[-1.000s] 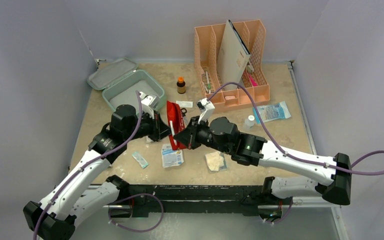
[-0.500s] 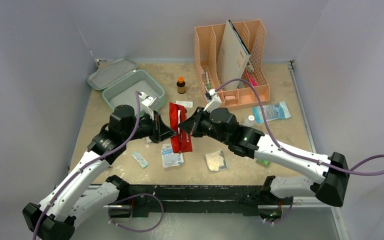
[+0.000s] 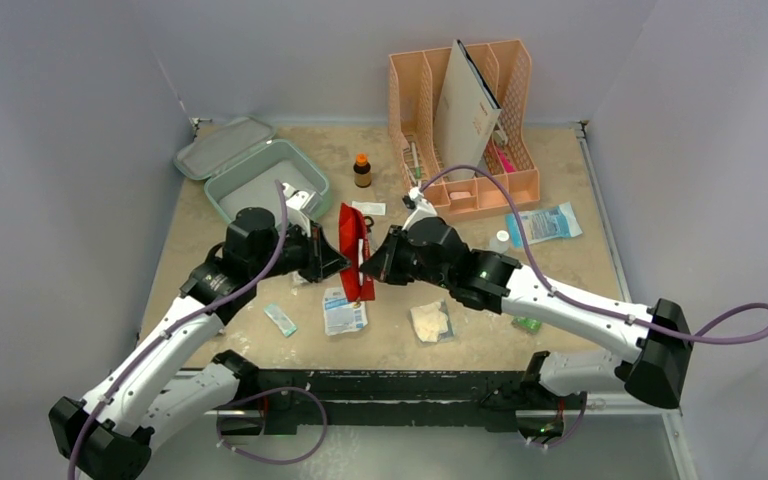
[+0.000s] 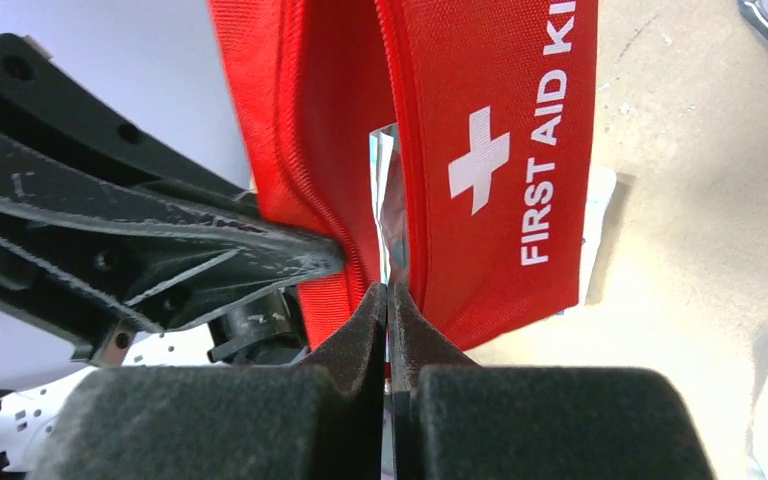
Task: Organize the medicine kit
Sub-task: Place the medical item at the medicine pouch.
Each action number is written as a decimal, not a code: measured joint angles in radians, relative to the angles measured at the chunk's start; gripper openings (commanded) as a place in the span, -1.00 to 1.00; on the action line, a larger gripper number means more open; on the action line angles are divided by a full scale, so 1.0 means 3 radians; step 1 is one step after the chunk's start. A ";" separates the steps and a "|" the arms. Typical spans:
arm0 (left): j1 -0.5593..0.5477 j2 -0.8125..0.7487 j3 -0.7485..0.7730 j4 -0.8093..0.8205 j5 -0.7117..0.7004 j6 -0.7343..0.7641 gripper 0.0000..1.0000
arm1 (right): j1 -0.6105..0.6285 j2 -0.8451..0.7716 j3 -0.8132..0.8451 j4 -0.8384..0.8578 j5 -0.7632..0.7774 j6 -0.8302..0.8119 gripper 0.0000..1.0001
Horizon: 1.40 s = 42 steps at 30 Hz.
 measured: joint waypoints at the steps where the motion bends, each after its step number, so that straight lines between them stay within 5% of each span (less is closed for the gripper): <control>1: 0.0000 0.0015 0.0000 -0.0004 -0.0018 0.0000 -1.00 | 0.0000 0.0011 0.0020 -0.0009 -0.0018 0.0000 -1.00; 12: 0.0000 0.0056 0.0000 -0.0028 -0.0015 0.0037 -1.00 | -0.0003 0.0209 0.0280 -0.0042 -0.0011 -0.0125 -1.00; 22: 0.0003 0.0085 0.0000 -0.0084 -0.0045 0.0055 -1.00 | -0.0038 0.0416 0.0468 -0.0175 0.0037 -0.0347 -0.51; 34: 0.0003 0.0163 0.0074 -0.0418 -0.0610 0.0067 -1.00 | -0.0038 0.0183 0.0518 -0.0264 0.0090 -0.0792 -0.42; 42: 0.0003 0.0184 0.0389 -0.0846 -0.1394 0.0116 -1.00 | -0.0038 0.0084 0.0432 -0.0392 0.0296 -0.1316 -0.39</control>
